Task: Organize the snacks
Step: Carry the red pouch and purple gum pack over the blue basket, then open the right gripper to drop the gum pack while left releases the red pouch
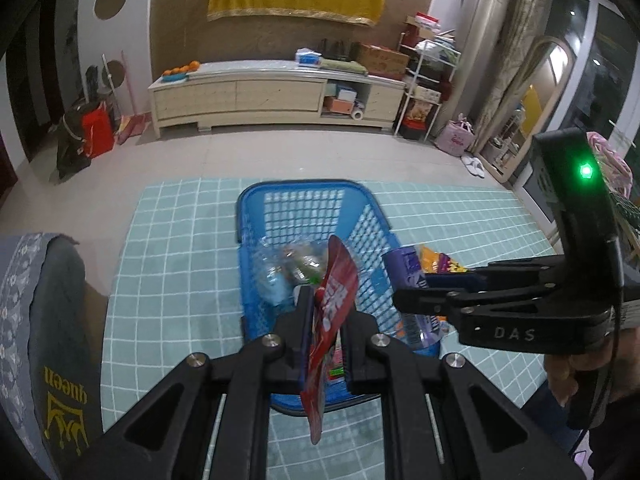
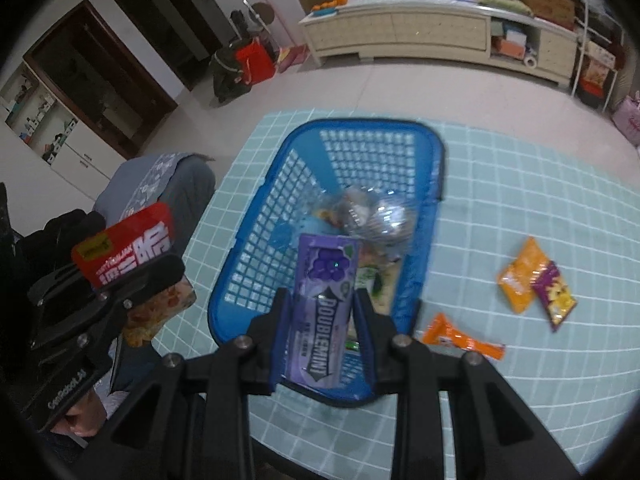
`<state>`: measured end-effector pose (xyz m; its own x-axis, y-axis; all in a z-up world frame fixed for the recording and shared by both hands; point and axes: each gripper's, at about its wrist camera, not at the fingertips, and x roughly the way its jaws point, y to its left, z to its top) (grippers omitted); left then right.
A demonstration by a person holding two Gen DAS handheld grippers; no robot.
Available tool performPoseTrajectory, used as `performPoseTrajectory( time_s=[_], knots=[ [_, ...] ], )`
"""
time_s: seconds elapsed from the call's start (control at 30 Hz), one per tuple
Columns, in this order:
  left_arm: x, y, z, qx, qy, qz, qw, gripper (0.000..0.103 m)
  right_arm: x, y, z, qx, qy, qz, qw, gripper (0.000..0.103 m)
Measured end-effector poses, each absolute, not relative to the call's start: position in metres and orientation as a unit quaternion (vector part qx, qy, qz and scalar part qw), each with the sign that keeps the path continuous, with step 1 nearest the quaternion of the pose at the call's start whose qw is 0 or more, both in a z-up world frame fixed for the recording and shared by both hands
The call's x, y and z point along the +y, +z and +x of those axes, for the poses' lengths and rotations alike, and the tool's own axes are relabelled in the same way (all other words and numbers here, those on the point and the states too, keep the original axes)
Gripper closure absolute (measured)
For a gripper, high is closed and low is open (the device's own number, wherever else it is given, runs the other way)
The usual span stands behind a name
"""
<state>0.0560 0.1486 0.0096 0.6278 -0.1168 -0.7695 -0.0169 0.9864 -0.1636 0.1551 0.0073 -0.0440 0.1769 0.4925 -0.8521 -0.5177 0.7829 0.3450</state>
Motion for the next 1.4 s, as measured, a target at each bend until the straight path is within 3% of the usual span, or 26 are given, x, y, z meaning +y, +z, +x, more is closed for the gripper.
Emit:
performPoseTrajectory(
  time_s=[0.43, 0.93, 1.0, 1.07, 1.4],
  knots=[
    [0.195, -0.019, 0.048, 0.448, -0.004, -0.111, 0.887, 0.092, 0.069, -0.096, 0.151, 0.599, 0.332, -0.033, 0.728, 0.067],
    [0.199, -0.023, 0.043, 0.450, 0.002, -0.121, 0.885, 0.092, 0.081, -0.113, 0.151, 0.615, 0.340, -0.034, 0.710, 0.065],
    [0.197, -0.023, 0.043, 0.451, 0.001, -0.120, 0.885, 0.092, 0.079, -0.115, 0.153, 0.620, 0.349, -0.024, 0.702, 0.052],
    [0.196, -0.024, 0.042, 0.451, 0.001, -0.119, 0.885, 0.092, 0.075, -0.113, 0.154, 0.616, 0.352, -0.016, 0.705, 0.031],
    [0.185, -0.022, 0.051, 0.451, -0.011, -0.112, 0.886, 0.092, 0.050, -0.085, 0.156, 0.581, 0.342, -0.029, 0.738, 0.014]
  ],
)
